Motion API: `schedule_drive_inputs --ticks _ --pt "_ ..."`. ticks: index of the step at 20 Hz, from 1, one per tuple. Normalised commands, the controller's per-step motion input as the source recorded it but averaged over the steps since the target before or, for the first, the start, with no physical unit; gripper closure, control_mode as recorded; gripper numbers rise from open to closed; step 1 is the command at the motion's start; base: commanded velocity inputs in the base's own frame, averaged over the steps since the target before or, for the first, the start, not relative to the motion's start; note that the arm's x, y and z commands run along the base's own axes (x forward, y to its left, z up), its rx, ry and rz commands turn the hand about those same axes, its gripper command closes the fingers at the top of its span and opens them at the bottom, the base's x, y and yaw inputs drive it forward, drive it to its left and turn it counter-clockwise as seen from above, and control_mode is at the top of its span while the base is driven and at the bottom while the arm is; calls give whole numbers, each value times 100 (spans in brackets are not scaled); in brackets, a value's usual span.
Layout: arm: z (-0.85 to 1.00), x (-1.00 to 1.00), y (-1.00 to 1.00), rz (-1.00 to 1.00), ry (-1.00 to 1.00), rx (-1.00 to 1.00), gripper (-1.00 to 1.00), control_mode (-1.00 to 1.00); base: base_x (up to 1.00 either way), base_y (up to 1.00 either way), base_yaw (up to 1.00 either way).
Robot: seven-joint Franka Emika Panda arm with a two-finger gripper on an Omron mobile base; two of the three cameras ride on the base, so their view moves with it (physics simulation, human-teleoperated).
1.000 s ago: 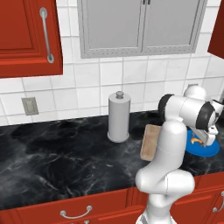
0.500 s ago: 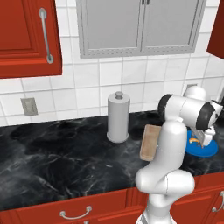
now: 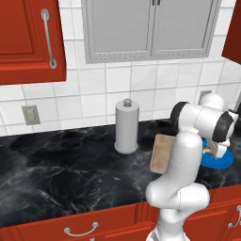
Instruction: Pick up the knife from the drawer and place it on the cutting board. Then place the meat from the plate to the cutting board.
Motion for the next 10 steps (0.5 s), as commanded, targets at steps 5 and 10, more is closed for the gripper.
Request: schedule_drive_inputs --ticks 5,10 --pt "-100 -78 100 -3 12 0 100 -100 0 0 0" --pt "-100 -83 100 -2 18 0 100 -100 0 0 0"
